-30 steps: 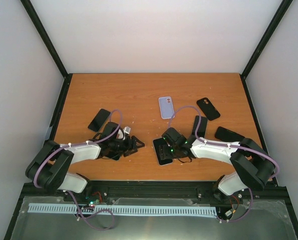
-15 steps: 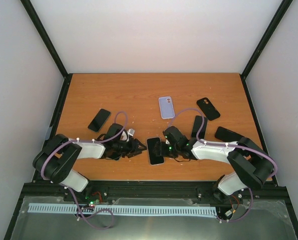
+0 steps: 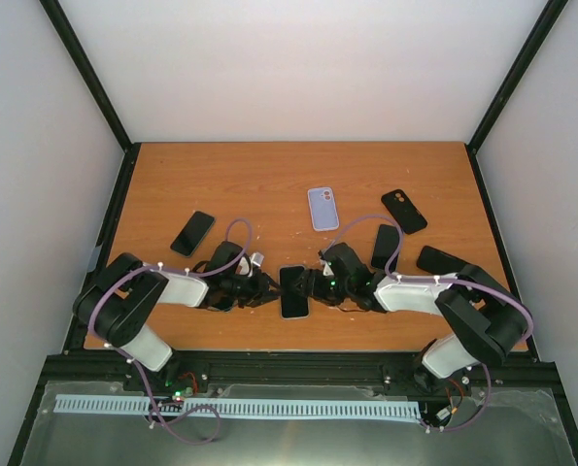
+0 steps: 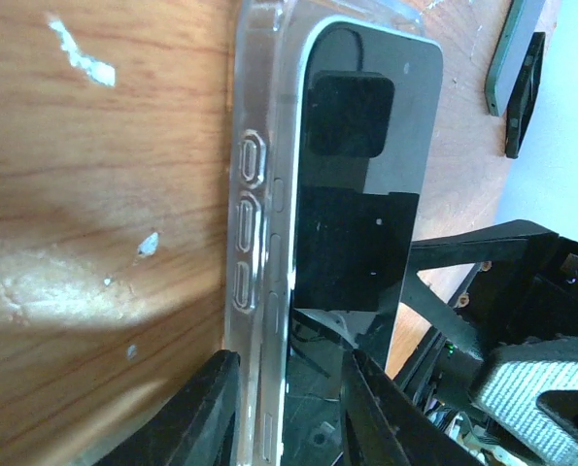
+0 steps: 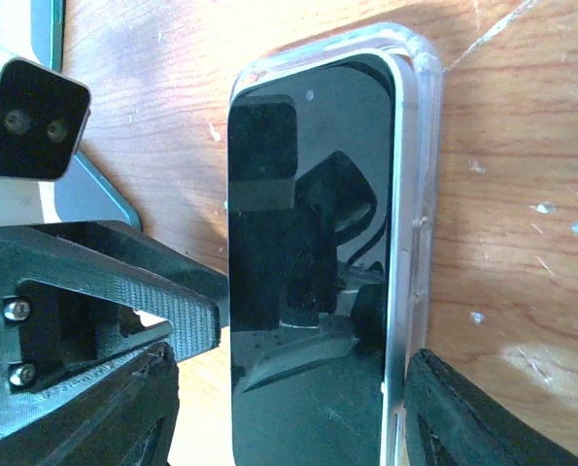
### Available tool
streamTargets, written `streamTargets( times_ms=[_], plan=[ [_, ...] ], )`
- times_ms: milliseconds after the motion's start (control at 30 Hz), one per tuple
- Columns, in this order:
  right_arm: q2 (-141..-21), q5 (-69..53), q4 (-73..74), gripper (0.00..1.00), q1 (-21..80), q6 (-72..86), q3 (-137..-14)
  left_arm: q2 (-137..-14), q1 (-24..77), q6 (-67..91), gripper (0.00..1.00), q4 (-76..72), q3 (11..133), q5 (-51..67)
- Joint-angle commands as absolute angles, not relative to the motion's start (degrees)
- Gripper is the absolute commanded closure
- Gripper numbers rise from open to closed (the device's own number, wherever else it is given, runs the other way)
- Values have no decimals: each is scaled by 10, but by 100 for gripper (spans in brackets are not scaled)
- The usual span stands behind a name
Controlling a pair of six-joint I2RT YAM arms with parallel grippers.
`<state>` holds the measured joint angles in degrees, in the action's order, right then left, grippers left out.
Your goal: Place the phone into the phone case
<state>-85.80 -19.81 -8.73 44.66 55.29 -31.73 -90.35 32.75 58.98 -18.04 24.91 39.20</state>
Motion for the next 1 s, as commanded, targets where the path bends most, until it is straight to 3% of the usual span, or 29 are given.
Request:
streamTargets(
  times_ms=[0, 167, 333, 633, 967],
  plan=[
    [-861, -208, -130, 38, 442, 571, -312, -912, 334, 578, 71, -197, 254, 391],
    [-849, -154, -75, 36, 442, 570, -303, -906, 334, 571, 67, -181, 255, 380],
    [-892, -181, -113, 28, 443, 584, -295, -899, 334, 564, 59, -166, 251, 365],
    [-909, -266, -247, 32, 443, 611, -300, -897, 334, 560, 69, -170, 248, 369],
    [-868, -322, -370, 35, 443, 665, -276, -882, 334, 542, 69, -160, 243, 356]
  ],
)
